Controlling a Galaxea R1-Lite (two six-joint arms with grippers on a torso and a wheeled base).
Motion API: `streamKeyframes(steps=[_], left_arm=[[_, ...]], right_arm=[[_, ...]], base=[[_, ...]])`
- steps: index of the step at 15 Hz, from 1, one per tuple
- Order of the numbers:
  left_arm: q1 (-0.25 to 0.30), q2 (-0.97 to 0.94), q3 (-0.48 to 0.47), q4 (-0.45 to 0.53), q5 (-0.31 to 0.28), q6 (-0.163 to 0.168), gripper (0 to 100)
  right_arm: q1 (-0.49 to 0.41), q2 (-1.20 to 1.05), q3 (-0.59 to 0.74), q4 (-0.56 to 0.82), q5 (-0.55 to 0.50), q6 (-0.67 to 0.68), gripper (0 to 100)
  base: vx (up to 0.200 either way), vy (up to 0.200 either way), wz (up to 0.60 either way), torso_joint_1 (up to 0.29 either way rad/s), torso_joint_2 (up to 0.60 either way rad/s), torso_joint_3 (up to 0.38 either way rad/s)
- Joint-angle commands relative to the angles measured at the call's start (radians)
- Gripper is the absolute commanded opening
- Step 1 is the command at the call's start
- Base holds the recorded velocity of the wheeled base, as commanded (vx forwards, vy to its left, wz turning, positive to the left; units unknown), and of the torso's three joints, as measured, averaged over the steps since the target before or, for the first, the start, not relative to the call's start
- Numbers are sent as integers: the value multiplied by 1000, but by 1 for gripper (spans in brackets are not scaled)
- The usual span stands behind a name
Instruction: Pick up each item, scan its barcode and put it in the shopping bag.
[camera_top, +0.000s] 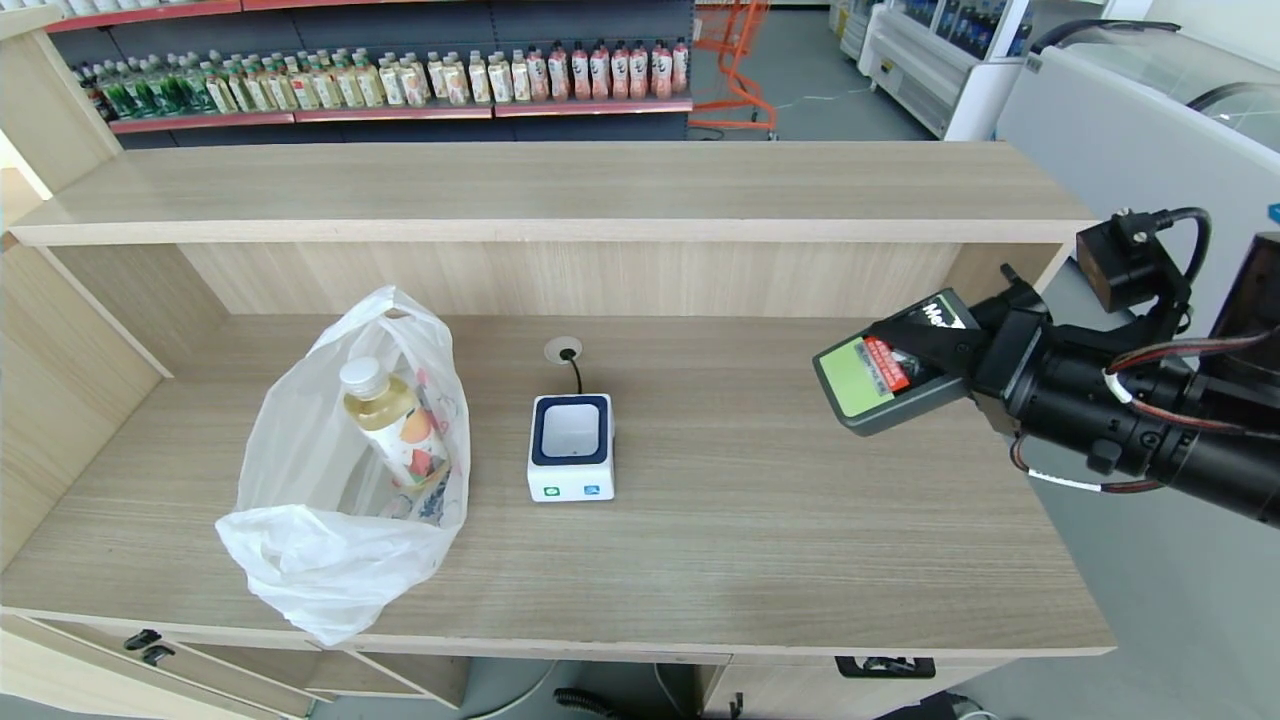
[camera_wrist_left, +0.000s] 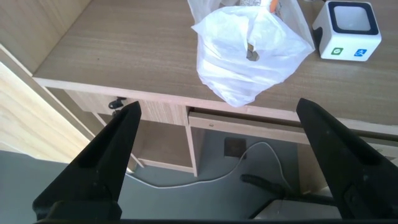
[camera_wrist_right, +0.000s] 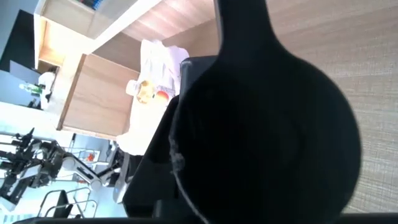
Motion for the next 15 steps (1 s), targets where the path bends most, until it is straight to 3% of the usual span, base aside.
streamKeyframes(steps=[1, 11, 15], left_arm=[[0, 0, 0, 0, 1, -2, 100], [0, 0, 0, 0, 2, -7, 100], [0, 0, 0, 0, 1, -3, 100]], right_arm=[[2, 6, 6, -1, 1, 1, 0], [2, 66, 7, -4, -2, -3, 0], [-8, 168, -24, -5, -10, -151, 0]], base=[[0, 0, 0, 0, 0, 0], [0, 180, 0, 2, 3, 2], [0, 200, 0, 4, 0, 2]])
